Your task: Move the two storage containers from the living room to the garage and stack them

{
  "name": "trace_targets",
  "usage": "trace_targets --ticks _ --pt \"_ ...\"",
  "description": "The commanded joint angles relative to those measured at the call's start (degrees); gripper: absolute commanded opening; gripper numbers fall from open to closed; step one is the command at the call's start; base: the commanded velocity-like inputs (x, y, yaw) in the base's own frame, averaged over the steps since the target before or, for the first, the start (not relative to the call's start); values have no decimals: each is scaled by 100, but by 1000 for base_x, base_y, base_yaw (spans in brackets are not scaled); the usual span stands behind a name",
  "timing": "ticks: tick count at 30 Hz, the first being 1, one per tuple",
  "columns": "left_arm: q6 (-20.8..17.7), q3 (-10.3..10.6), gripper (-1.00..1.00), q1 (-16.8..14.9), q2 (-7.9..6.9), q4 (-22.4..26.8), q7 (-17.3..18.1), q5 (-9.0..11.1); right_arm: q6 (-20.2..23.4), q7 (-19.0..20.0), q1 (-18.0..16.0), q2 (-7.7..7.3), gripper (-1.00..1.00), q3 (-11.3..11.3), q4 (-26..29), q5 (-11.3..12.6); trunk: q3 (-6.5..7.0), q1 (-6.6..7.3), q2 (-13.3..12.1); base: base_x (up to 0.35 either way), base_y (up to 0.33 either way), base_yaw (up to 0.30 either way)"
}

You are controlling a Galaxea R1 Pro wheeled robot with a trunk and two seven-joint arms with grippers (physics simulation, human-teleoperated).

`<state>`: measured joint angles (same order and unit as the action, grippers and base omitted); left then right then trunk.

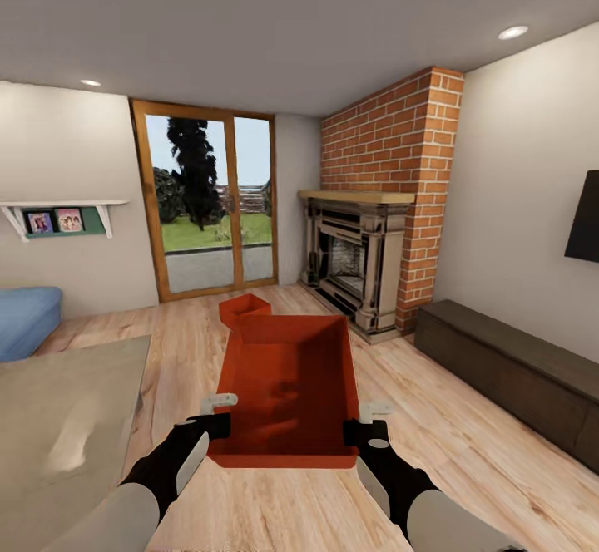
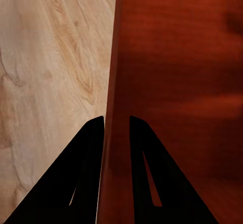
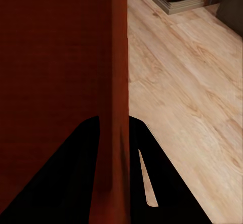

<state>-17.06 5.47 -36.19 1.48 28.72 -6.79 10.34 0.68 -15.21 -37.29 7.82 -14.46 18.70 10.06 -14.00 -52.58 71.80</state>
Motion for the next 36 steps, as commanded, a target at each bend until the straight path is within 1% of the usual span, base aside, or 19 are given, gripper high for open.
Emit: trace_targets --ticks 1,23,36 --pt "-43 -4 -100 -2 -19 1 -146 -50 3 -377 -7 -8 -100 67 29 -70 -7 0 5 0 -5 273" --pt "-43 -3 -100 -2 -17 11 -147 -50 3 -377 -7 -8 -100 75 29 -65 26 0 5 0 0 273" --pt "-43 -10 -100 -2 -16 -7 -147 -50 3 -377 -7 -8 -100 75 29 -65 71 0 5 -133 0 273"
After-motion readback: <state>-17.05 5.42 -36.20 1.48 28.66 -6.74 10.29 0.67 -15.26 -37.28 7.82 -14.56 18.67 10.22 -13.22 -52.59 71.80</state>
